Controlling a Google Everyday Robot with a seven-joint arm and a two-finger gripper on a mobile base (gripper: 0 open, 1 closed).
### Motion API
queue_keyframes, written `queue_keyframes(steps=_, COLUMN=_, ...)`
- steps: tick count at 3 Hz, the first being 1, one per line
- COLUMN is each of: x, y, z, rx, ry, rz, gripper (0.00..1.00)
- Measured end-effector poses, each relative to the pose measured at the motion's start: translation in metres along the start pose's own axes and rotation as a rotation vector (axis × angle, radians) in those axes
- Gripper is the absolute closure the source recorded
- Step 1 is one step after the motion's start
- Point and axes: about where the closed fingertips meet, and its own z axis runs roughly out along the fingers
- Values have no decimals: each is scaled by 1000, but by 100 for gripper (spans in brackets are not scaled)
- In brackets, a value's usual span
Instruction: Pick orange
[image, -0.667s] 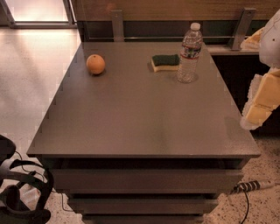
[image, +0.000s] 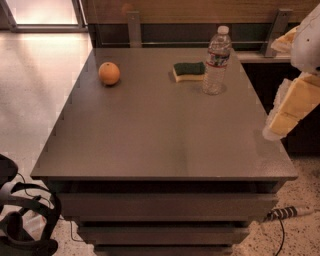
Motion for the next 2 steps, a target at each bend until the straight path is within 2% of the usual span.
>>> queue_keyframes(steps=1, x=-14, y=-12, z=13, rx=63, ry=-74, rz=110, gripper=0)
queue_keyframes(steps=2, x=-39, y=-26, z=45, rx=71, ry=-196, rz=176, gripper=0)
